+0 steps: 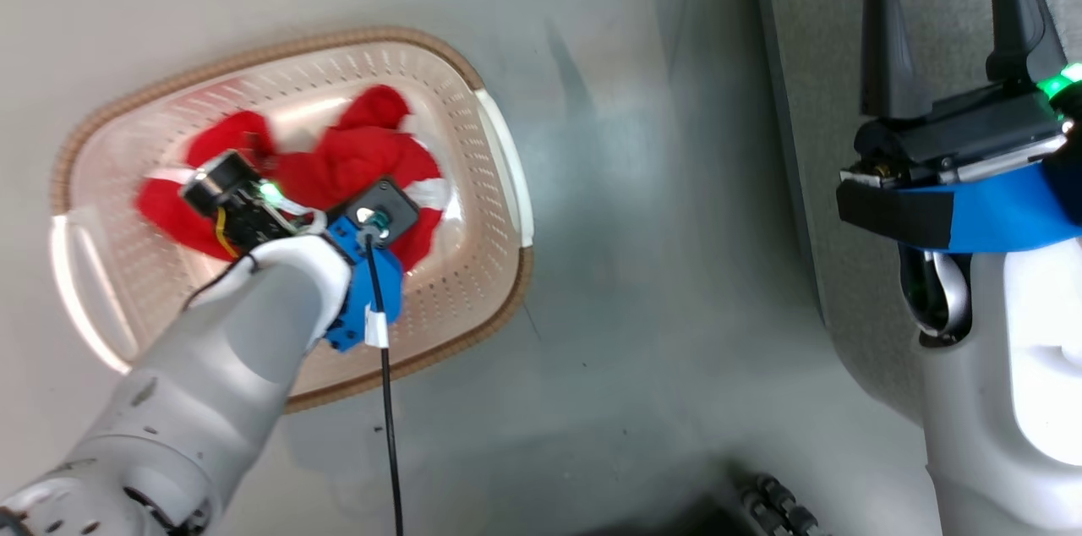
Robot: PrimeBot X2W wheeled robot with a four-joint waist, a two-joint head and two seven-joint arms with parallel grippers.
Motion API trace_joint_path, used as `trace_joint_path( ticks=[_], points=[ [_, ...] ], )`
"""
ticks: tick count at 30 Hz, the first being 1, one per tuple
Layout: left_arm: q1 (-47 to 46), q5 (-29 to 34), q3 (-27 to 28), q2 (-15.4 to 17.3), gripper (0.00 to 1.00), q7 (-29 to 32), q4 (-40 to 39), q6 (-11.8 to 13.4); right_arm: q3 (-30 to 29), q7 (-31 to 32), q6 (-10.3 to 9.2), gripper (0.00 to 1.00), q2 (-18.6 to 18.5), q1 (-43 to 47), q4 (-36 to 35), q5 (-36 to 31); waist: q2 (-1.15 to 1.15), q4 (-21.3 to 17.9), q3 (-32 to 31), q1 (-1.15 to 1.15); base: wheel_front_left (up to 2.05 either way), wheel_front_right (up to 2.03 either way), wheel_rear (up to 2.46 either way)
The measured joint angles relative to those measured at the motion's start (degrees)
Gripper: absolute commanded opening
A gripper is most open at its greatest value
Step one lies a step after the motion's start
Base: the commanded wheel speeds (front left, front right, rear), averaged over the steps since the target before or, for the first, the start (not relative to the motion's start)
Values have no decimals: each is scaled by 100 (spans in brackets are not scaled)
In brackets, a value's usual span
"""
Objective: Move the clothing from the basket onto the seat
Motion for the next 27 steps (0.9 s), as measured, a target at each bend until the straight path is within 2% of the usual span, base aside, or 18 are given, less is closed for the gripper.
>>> trace_joint_path(
  ticks=[11,18,27],
  points=[
    [318,-500,347,-415,0,-438,-339,0,-210,0,0,100,-170,558,245,-54,0,378,-1060,0,0,0,0],
    [572,-513,938,-289,0,-447,-1384,221,-271,0,0,100,-233,899,364,-55,0,617,-1792,0,0,0,0],
    [960,-288,1697,-186,0,-448,-2463,383,-258,0,0,100,-288,1244,534,-46,0,841,-2632,0,0,0,0]
  ],
)
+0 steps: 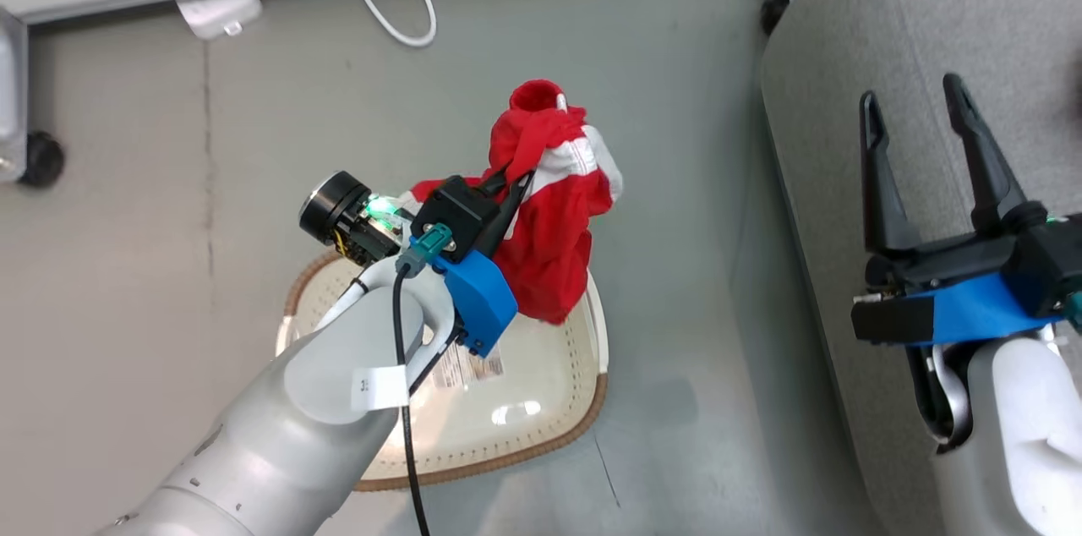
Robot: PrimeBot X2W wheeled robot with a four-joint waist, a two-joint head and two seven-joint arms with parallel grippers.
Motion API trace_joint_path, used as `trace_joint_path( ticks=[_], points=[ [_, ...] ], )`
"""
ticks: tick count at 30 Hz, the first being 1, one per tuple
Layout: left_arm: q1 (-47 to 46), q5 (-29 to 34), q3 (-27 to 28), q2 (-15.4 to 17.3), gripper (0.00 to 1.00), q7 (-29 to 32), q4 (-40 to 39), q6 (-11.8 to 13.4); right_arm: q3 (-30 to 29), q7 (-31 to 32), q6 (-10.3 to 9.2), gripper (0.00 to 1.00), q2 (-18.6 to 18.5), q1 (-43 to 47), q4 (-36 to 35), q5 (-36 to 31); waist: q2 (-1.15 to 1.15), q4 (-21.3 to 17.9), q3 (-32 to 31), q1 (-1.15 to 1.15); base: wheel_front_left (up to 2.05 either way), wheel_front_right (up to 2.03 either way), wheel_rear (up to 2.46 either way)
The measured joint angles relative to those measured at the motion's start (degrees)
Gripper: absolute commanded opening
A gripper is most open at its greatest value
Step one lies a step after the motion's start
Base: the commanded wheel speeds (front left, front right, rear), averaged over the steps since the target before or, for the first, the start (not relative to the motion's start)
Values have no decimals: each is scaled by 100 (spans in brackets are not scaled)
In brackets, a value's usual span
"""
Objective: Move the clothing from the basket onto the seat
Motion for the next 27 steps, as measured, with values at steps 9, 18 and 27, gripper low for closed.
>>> trace_joint_path(
  ticks=[9,18,27],
  points=[
    [277,182,678,-140,0,0,-609,20,26,0,0,100,-41,400,169,53,0,130,-757,0,0,0,0],
    [361,457,781,-368,0,0,-726,-135,36,0,0,100,-51,832,278,94,0,207,-1394,0,0,0,0],
    [482,521,760,-504,0,0,-667,-235,69,0,0,100,3,1235,345,114,0,307,-1849,0,0,0,0]
  ],
)
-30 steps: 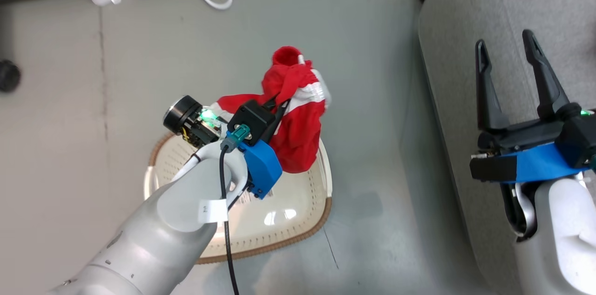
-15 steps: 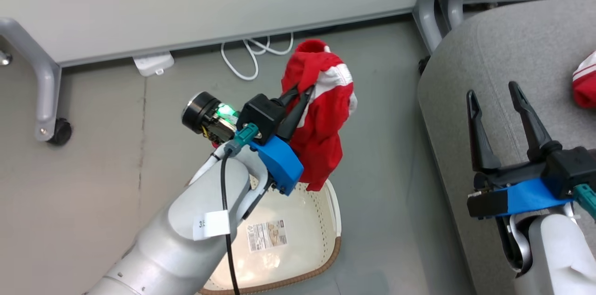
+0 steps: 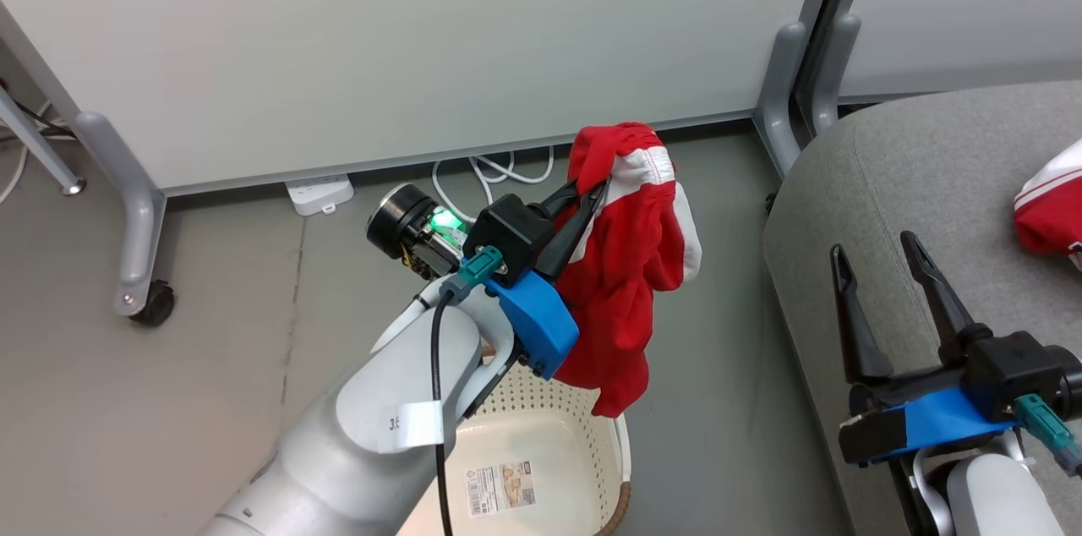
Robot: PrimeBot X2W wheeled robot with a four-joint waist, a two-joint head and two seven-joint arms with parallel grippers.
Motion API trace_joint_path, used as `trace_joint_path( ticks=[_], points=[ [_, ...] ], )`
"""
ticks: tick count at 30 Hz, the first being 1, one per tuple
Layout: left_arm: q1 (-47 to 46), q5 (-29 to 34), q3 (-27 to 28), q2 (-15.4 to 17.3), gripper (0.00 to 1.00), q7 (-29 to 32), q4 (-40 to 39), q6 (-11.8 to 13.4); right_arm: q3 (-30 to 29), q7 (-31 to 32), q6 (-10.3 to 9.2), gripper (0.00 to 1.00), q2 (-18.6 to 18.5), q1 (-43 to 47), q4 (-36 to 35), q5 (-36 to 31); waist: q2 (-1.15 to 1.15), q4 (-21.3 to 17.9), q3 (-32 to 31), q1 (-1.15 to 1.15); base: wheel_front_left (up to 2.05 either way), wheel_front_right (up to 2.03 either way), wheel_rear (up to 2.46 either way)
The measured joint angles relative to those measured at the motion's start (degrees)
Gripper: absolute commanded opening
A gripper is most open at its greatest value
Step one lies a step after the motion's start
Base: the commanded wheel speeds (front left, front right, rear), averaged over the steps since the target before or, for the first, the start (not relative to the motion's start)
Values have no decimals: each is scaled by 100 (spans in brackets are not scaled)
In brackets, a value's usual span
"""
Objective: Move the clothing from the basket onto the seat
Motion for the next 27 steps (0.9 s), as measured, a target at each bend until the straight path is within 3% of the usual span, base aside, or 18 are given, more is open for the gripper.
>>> trace_joint_path(
  ticks=[16,27],
  points=[
    [88,103,45,-66,0,0,49,-65,160,0,0,100,10,111,-4,66,0,61,-131,0,0,0,0],
    [57,189,110,-98,0,0,33,-99,871,0,0,100,24,97,88,147,0,99,-31,0,0,0,0]
  ],
)
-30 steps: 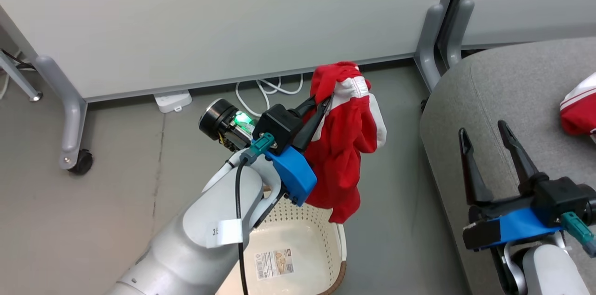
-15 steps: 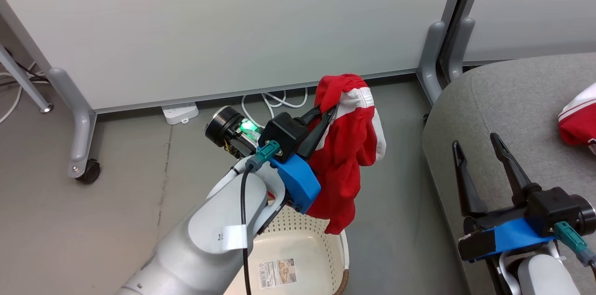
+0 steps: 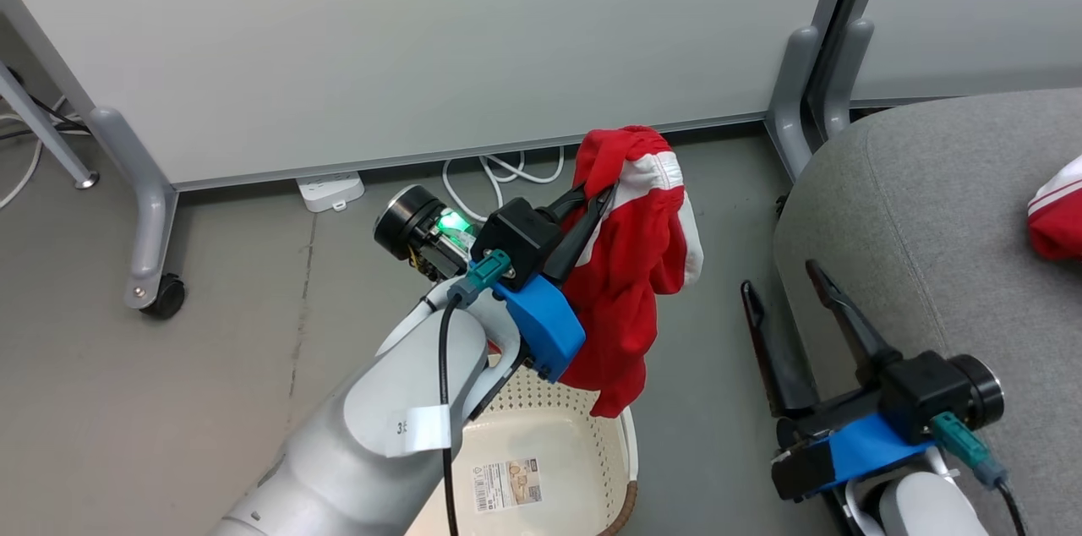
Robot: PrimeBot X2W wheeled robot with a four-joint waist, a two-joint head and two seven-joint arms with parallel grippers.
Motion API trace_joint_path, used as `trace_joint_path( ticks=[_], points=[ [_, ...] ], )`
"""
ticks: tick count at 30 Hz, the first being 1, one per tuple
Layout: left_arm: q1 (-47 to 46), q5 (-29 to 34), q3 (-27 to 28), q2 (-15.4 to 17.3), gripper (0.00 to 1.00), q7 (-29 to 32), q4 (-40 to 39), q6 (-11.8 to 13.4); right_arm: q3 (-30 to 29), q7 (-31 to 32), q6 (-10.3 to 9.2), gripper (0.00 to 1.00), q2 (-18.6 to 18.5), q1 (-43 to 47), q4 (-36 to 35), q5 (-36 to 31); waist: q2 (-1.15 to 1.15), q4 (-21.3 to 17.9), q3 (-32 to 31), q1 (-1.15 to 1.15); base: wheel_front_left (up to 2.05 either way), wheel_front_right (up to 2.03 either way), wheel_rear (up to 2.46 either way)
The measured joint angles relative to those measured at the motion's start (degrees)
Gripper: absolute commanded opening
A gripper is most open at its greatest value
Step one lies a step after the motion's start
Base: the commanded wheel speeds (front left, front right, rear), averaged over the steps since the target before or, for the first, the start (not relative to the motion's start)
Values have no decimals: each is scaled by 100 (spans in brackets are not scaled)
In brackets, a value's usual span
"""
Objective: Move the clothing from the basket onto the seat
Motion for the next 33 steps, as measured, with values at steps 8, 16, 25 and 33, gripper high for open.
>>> trace_joint_path(
  ticks=[8,16,25,33],
  points=[
    [-47,58,-22,-23,0,0,-37,-11,723,0,0,100,18,-276,168,64,0,69,158,0,0,0,0],
    [-181,90,-140,-44,0,0,-105,-14,1267,0,0,100,46,-851,586,143,0,176,337,0,0,0,0],
    [-275,-5,-330,-51,0,0,-321,-8,1472,0,0,100,147,-1584,1317,146,0,280,567,0,0,0,0],
    [-407,-107,-474,-51,0,0,-417,60,1465,1,0,0,220,-1933,1760,196,0,339,725,0,0,0,0]
  ],
)
